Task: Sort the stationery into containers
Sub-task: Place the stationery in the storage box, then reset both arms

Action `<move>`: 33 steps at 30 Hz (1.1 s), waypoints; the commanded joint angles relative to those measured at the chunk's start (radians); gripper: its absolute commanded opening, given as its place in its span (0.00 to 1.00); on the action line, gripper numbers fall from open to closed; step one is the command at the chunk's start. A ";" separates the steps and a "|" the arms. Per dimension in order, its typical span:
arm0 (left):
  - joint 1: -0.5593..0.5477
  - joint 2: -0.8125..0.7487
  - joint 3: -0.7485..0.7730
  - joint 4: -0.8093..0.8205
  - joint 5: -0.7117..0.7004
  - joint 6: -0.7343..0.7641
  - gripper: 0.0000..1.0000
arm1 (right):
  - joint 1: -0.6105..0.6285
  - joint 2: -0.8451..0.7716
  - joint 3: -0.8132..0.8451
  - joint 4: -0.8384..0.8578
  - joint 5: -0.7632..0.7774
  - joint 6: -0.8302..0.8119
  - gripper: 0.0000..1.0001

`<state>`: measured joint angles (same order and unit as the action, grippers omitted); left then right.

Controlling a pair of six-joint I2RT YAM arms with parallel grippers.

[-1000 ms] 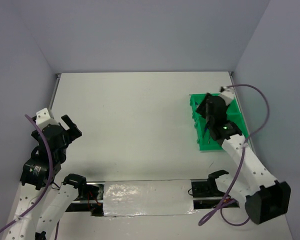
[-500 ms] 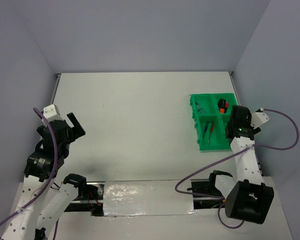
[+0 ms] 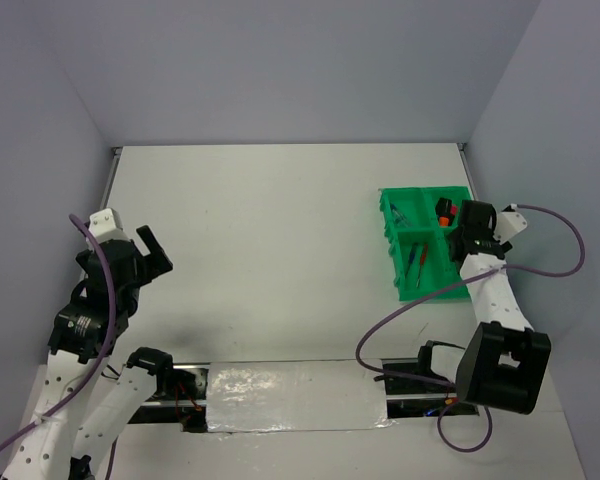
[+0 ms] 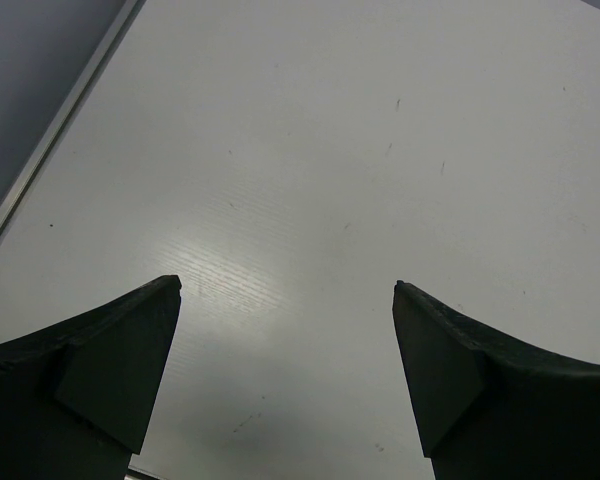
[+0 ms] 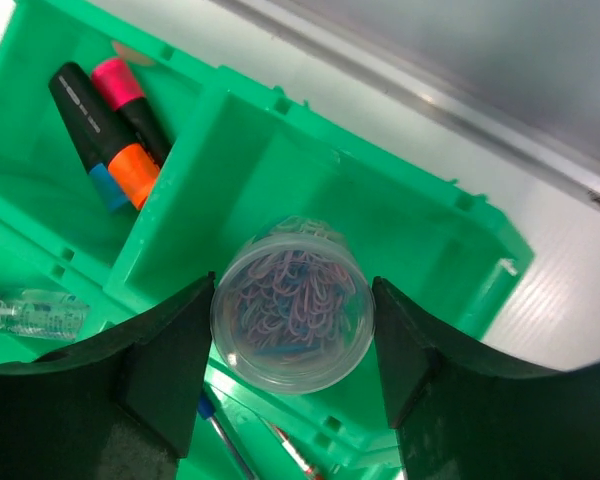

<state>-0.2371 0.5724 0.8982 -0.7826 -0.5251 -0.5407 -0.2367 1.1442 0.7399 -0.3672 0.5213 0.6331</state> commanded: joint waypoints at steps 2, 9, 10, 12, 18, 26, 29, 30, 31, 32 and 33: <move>-0.004 0.000 0.001 0.046 0.011 0.031 0.99 | -0.006 0.043 0.078 0.028 -0.032 -0.003 0.77; -0.004 0.009 0.005 0.042 0.004 0.033 0.99 | -0.007 0.016 0.154 -0.027 -0.069 -0.042 1.00; -0.002 0.010 0.005 0.043 0.002 0.033 0.99 | -0.006 0.006 0.164 -0.056 -0.078 -0.046 1.00; 0.005 0.023 0.008 0.046 -0.004 0.035 0.99 | 0.013 -0.046 0.170 -0.067 -0.183 -0.081 1.00; 0.061 0.182 0.077 0.071 -0.055 0.015 0.99 | 0.370 -0.282 0.102 -0.055 -0.263 -0.277 1.00; 0.085 0.578 0.537 0.039 -0.012 0.007 0.99 | 0.542 -0.334 0.226 -0.194 -0.261 -0.314 1.00; 0.085 0.627 0.552 0.023 -0.010 0.012 0.99 | 0.677 -0.363 0.236 -0.232 -0.116 -0.267 1.00; 0.085 0.626 0.529 0.038 0.003 0.025 0.99 | 0.678 -0.373 0.248 -0.260 -0.098 -0.236 1.00; 0.084 0.609 0.503 0.046 0.008 0.022 0.99 | 0.678 -0.398 0.246 -0.253 -0.069 -0.211 1.00; 0.084 0.600 0.466 0.031 -0.019 -0.002 0.99 | 0.677 -0.409 0.250 -0.254 -0.060 -0.211 1.00; 0.084 0.586 0.446 -0.002 -0.027 -0.060 0.99 | 0.677 -0.419 0.259 -0.269 -0.040 -0.208 1.00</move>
<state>-0.1577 1.1828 1.3899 -0.7223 -0.5354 -0.5365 0.4385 0.7715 0.9337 -0.5850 0.3721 0.3889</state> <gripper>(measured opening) 0.990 0.996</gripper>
